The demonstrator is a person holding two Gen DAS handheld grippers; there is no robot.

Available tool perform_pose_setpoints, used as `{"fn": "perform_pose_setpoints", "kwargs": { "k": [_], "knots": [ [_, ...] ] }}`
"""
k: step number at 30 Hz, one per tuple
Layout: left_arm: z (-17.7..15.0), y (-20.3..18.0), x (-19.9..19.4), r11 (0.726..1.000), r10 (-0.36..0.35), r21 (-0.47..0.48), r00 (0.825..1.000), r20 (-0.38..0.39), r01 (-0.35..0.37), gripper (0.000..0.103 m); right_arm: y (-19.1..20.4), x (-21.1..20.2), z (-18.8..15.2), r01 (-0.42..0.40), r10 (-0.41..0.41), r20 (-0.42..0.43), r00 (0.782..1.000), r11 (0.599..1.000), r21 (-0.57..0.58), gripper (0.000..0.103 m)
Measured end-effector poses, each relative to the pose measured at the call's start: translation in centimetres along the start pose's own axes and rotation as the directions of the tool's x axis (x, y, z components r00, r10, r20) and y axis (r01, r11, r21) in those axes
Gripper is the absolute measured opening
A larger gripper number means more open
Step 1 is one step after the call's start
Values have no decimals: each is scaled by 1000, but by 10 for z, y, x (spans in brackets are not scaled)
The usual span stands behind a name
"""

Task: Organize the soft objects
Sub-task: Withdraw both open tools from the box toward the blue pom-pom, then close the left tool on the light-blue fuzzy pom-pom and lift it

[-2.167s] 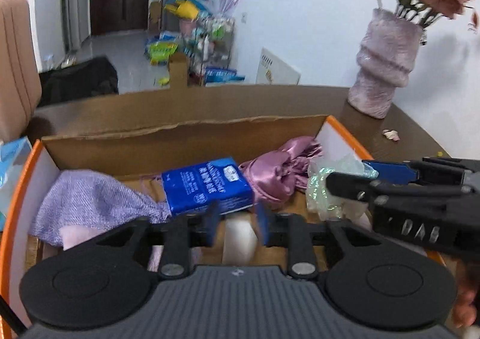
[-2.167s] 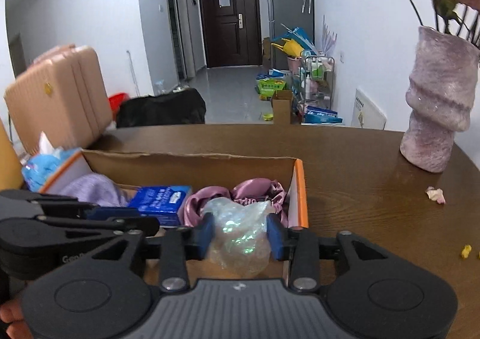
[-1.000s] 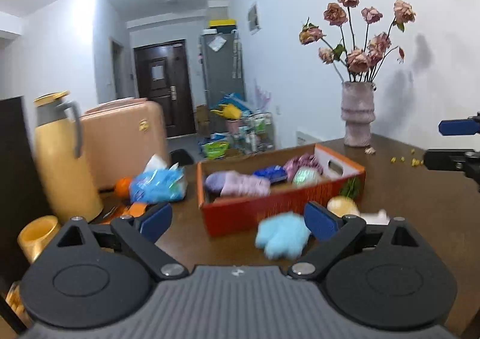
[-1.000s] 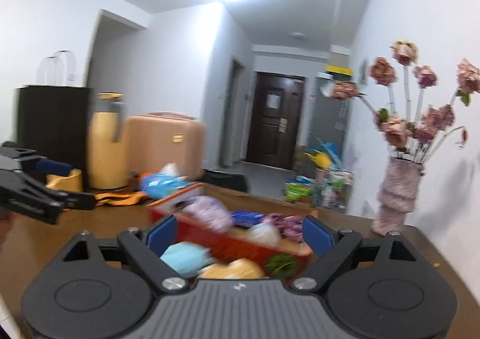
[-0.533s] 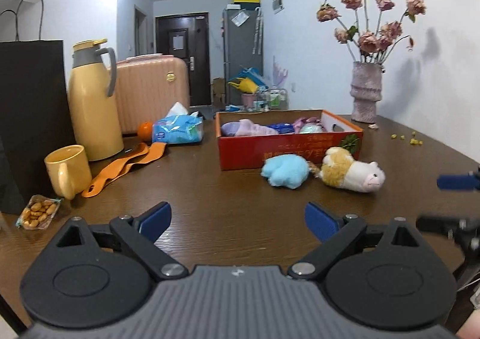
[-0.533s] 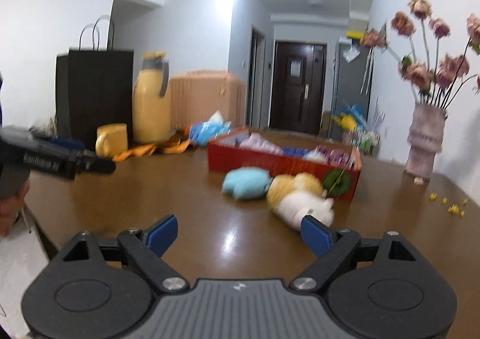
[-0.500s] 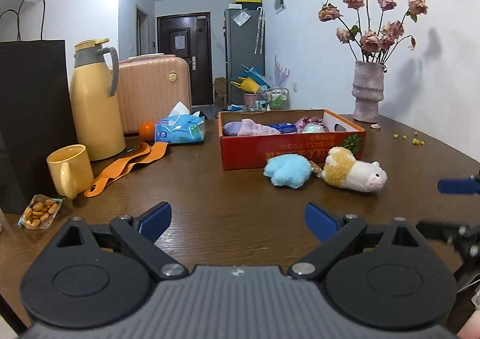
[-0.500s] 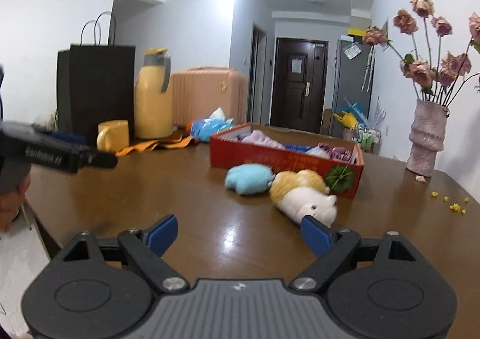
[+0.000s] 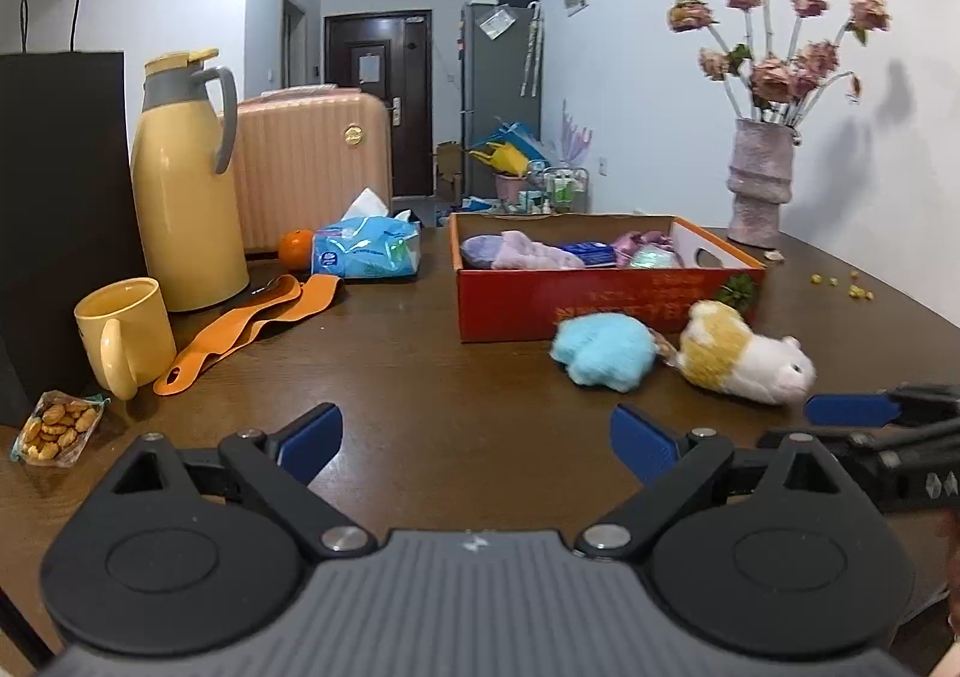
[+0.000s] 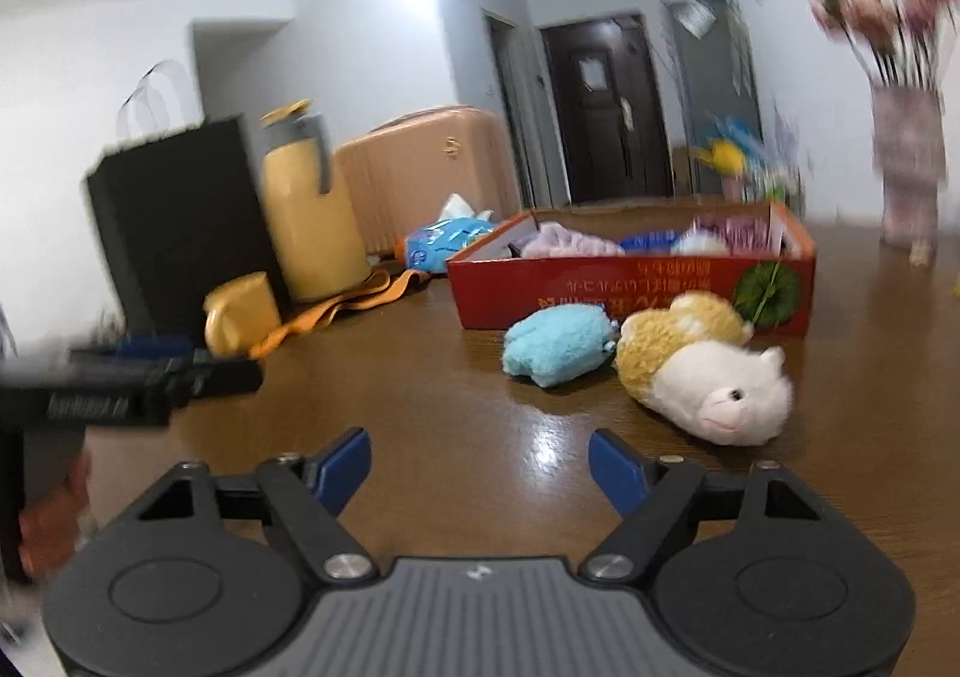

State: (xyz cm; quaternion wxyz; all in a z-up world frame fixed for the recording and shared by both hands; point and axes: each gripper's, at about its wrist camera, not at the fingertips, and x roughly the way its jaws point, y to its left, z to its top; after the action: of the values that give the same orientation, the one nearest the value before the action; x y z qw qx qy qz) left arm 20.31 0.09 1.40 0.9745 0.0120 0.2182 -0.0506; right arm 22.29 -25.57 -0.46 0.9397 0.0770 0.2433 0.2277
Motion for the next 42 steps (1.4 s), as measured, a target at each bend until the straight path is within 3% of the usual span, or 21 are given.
{"fn": "perform_pose_setpoints", "kwargs": {
  "k": [2,7,13,15,17,21,25,33,35,42],
  "knots": [
    [5,5,14,1000,-1,-15,1000,-11,0,98,-12,24,8,-11,13,-25,1000,996,93,71],
    [15,12,51,997,-41,-59,999,-24,39,98,-35,77,27,12,-5,-34,999,977,213,69],
    [28,-2,100,994,-104,-49,993,-56,101,98,-59,98,39,124,-138,27,990,948,294,64],
    [30,-8,116,989,-143,-37,987,-67,141,98,-66,94,41,211,-239,68,969,937,280,64],
    [32,-14,133,985,-171,-24,982,-82,170,98,-71,96,43,263,-289,65,955,930,257,66],
    [42,-15,167,980,-193,-67,974,-117,186,97,-70,109,49,259,-273,56,960,949,177,64],
    [46,-12,190,960,-257,-155,956,-143,235,94,-68,136,56,280,-280,-15,960,954,104,39],
    [38,-27,194,955,-294,-56,949,-116,290,94,-67,167,58,292,-288,-101,952,956,29,27],
    [37,-30,195,954,-298,-40,947,-122,296,94,-67,171,57,278,-273,-120,955,960,31,17],
    [32,-41,202,948,-315,-1,938,-148,318,96,-64,140,59,272,-269,-59,961,961,46,15]
  ]
}}
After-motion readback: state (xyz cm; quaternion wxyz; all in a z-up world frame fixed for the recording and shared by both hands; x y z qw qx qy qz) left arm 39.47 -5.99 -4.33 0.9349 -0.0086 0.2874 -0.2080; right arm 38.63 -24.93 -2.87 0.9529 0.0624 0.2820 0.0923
